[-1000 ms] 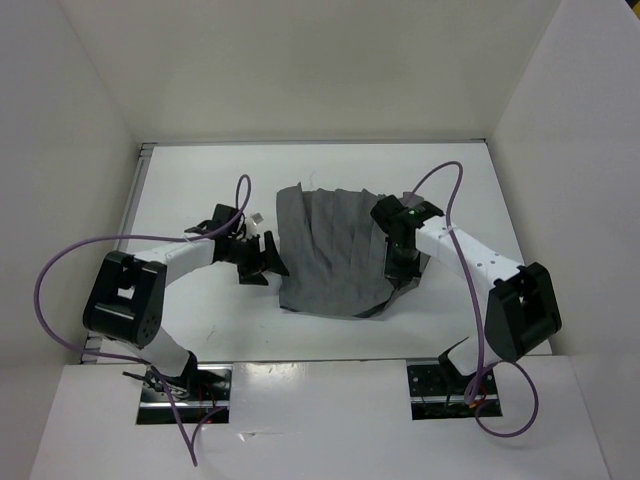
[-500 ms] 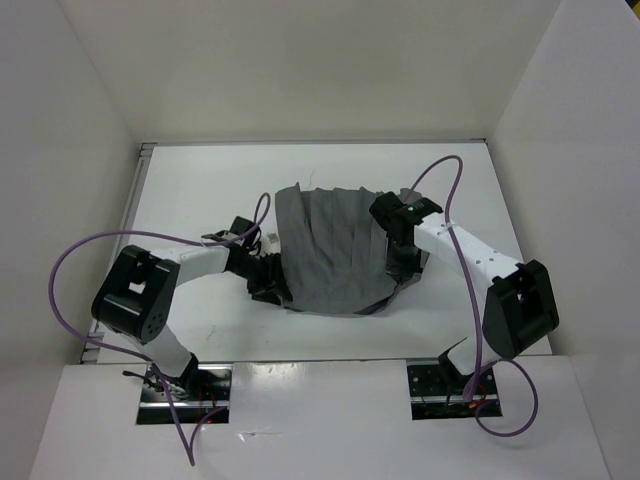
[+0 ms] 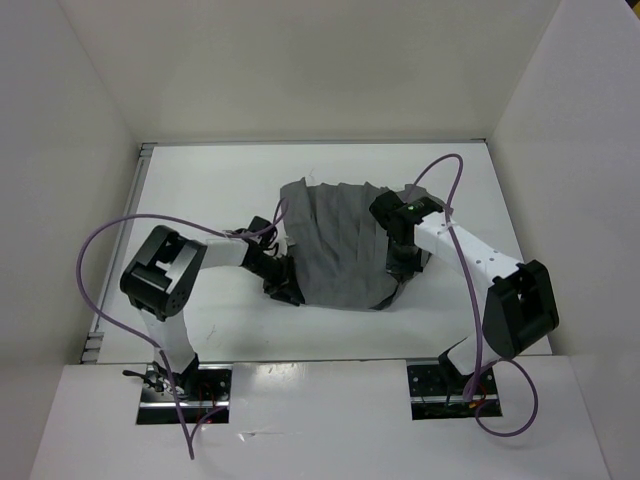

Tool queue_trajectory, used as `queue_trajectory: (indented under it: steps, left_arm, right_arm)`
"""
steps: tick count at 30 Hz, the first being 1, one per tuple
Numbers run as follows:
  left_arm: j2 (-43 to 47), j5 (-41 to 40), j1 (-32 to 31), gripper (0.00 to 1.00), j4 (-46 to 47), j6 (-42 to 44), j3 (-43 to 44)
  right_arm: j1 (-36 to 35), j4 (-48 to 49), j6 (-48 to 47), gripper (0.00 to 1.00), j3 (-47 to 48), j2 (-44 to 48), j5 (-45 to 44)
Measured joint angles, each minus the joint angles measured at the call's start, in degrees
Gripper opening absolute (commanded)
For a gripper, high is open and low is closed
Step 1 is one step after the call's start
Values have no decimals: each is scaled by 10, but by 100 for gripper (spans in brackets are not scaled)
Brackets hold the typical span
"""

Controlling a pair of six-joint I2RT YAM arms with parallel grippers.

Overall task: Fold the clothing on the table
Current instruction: Fold the skirt

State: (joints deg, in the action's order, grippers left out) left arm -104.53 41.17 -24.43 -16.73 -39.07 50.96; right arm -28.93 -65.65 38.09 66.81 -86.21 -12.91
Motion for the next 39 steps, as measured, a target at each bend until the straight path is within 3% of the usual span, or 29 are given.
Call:
queue_trajectory:
  steps: [2,3,8,12,14,16,20,23,27,35,39]
  left_arm:
    - [-10,-4,0,21,10,-1,14]
    - [-12,-8,0,0,15,-2,18]
    - [-10,-19,0,0,21,-2,22]
    - [20,-30,14,0,-35,9,56]
    - [36,-38,31,0,-68,20,118]
    - [39,-41,58,0,-106,32,238]
    - [26,-2,120,0,-101,45,500]
    - [41,19,135,0,-87,58,604]
    - [118,33,139,0,-70,72,511]
    - [181,44,152,0,-104,92,189]
    - [307,45,158,0,-162,90,141]
  right_arm:
    - [0,0,1,0,0,1,0]
    - [0,0,1,0,0,2,0]
    - [0,0,5,0,0,10,0]
    - [7,-13,8,0,23,17,-11]
    - [27,-19,-2,0,67,18,-15]
    - [70,-18,-23,0,136,15,-19]
    - [159,34,-56,0,338,-9,-11]
    - [163,88,-85,0,438,-8,1]
    - [163,115,-106,0,422,31,35]
    - [123,103,-114,0,198,117,128]
    - [103,77,-114,0,175,182,191]
